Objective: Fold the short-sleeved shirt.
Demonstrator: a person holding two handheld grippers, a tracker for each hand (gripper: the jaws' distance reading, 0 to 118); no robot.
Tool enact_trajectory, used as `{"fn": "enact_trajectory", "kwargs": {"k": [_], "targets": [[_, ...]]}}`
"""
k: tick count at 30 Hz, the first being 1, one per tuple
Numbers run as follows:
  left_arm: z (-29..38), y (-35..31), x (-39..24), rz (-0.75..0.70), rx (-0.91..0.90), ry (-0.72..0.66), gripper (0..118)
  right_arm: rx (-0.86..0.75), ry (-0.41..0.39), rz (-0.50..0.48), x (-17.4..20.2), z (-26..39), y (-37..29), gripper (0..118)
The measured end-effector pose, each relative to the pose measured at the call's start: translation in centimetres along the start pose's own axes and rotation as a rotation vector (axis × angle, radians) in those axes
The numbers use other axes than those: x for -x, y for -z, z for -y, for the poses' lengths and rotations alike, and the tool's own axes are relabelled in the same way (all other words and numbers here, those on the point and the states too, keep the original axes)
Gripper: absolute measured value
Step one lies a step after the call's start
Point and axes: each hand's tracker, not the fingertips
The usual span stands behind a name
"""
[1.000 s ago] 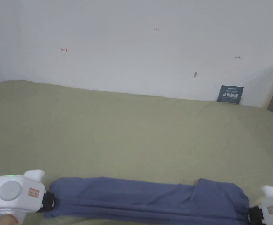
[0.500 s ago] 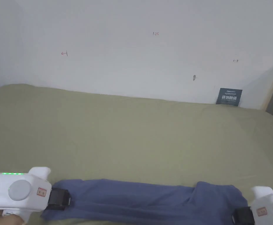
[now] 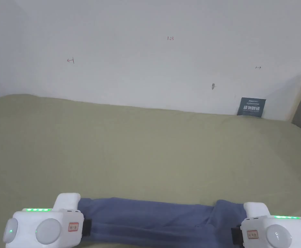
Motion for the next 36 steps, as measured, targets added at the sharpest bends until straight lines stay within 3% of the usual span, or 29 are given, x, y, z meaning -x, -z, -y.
{"fn": "enact_trajectory", "kwargs": {"k": [5,8,12,13,14,15,16,17,22,24,27,30,31,32,33,34,36], "targets": [[-2.0,0.9,4.0,-0.004,0.007,-0.022,0,0.009,-0.011,-0.011,0.3,0.1,0.9,7],[-3.8,0.9,8.1,0.008,-0.004,-0.171,0,0.007,-0.010,-0.022,0.3,0.1,0.9,7],[-5.0,1.2,12.4,0.248,0.037,-0.291,0,0.006,-0.015,-0.042,1.0,-0.1,1.4,7],[-5.1,1.6,13.5,0.307,0.050,-0.319,5,0.008,-0.019,-0.048,1.2,-0.2,1.6,7],[-5.0,1.9,14.2,0.325,0.062,-0.342,20,0.009,-0.023,-0.051,1.3,-0.2,1.8,7],[-4.9,2.1,14.6,0.297,0.060,-0.367,66,0.011,-0.026,-0.052,1.7,-0.2,1.9,7],[-5.1,2.3,14.4,0.285,0.056,-0.352,102,0.016,-0.028,-0.060,1.8,-0.2,2.0,7],[-4.8,2.5,14.8,0.302,0.054,-0.364,118,0.021,-0.030,-0.066,1.9,-0.1,2.3,7],[-3.3,5.2,15.3,0.486,0.131,-0.543,118,0.040,-0.044,-0.080,2.7,0.0,3.0,7],[-2.8,6.7,14.4,0.437,0.164,-0.519,118,0.046,-0.041,-0.089,3.0,0.0,3.1,7],[-2.7,6.2,13.0,0.454,0.057,-0.452,118,0.046,-0.050,-0.104,3.6,-0.3,3.1,7],[-2.7,6.7,12.4,0.492,0.087,-0.495,114,0.047,-0.067,-0.111,4.1,-0.4,3.3,7],[-2.7,6.9,12.1,0.487,0.088,-0.496,106,0.047,-0.067,-0.110,4.4,-0.4,3.2,7],[-2.5,7.7,12.2,0.437,0.116,-0.487,82,0.046,-0.067,-0.113,4.4,-0.4,3.1,7],[-2.2,7.8,11.9,0.376,0.128,-0.460,21,0.045,-0.064,-0.119,4.4,-0.3,3.1,7],[-1.9,7.9,11.7,0.384,0.126,-0.463,8,0.044,-0.056,-0.124,4.4,-0.3,2.9,7],[-1.9,7.4,12.1,0.400,0.093,-0.533,8,0.041,-0.045,-0.137,4.3,-0.1,2.6,7]]}}
